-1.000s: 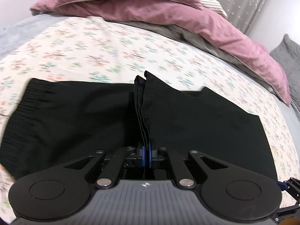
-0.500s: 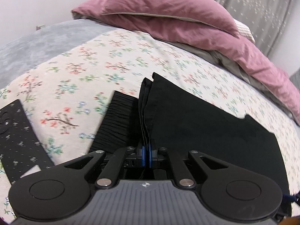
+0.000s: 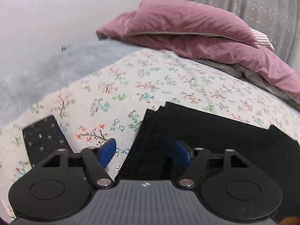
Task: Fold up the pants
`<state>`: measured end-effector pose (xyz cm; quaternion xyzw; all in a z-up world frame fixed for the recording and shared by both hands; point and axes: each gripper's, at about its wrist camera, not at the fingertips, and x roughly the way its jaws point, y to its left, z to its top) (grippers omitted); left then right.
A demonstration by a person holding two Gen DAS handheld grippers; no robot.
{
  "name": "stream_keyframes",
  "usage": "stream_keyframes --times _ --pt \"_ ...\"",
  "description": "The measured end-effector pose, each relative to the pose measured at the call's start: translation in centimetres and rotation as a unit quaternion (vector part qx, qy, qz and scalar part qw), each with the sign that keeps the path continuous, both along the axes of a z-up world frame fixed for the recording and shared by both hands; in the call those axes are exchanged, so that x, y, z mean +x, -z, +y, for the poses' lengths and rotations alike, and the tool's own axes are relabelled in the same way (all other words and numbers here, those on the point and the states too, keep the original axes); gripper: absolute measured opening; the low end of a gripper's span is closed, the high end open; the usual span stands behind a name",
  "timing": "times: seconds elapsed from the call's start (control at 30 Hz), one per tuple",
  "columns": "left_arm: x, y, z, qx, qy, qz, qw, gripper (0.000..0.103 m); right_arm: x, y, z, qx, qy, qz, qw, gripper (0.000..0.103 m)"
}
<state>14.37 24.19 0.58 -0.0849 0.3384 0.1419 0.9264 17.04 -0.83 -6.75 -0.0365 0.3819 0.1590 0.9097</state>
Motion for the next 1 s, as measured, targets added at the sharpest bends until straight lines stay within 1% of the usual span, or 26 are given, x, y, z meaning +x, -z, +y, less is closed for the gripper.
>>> stream_keyframes --times 0.07,0.1,0.13,0.23,0.3,0.43,0.5,0.57,0.67,0.73,0.83,0.93,1.0 --pt "-0.6 -0.3 -0.9 0.013 0.02 0.002 0.9997 0.091 -0.4 -0.2 -0.7 0.0 0.004 -0.004 1.0 0.081" --pt "-1.0 -0.4 -1.6 0.022 0.028 0.002 0.9994 0.095 -0.6 -0.3 -1.1 0.0 0.005 -0.006 1.0 0.081" --pt "-1.3 -0.5 -2.2 0.031 0.035 0.002 0.9989 0.097 -0.8 -0.4 -1.5 -0.001 0.008 -0.007 1.0 0.082" --pt "-2.1 -0.6 -4.0 0.059 0.052 0.017 0.9967 0.101 -1.3 -0.5 -3.0 0.007 0.021 -0.001 1.0 0.082" --pt "-2.7 -0.7 -5.2 0.067 0.059 0.022 0.9958 0.103 -1.6 -0.5 -4.2 0.017 0.032 0.004 0.999 0.082" --pt "-3.8 -0.8 -7.8 0.046 0.098 0.012 0.994 0.103 -1.9 -0.1 -6.4 0.049 0.052 0.028 0.997 0.082" --pt "-4.1 -0.8 -9.1 0.035 0.12 0.008 0.9921 0.103 -1.8 0.3 -7.5 0.073 0.062 0.046 0.994 0.082" --pt "-4.1 -0.4 -10.3 0.024 0.148 0.007 0.9887 0.103 -1.7 0.8 -8.8 0.108 0.071 0.068 0.989 0.082" --pt "-4.4 0.3 -12.6 0.008 0.187 0.002 0.9824 0.103 -1.2 1.6 -10.7 0.172 0.079 0.104 0.976 0.082" --pt "-4.5 0.9 -14.4 -0.003 0.216 0.0 0.9765 0.103 -0.7 1.8 -11.6 0.195 0.072 0.123 0.97 0.082" --pt "-4.6 2.0 -16.8 -0.013 0.261 0.005 0.9653 0.103 0.3 2.0 -12.8 0.229 0.063 0.148 0.96 0.082" --pt "-4.9 2.7 -19.1 -0.001 0.307 0.002 0.9516 0.103 1.0 2.4 -14.0 0.259 0.048 0.163 0.951 0.081" --pt "-5.3 3.1 -20.2 0.01 0.338 -0.004 0.9412 0.103 1.1 2.8 -14.8 0.276 0.037 0.167 0.946 0.078"
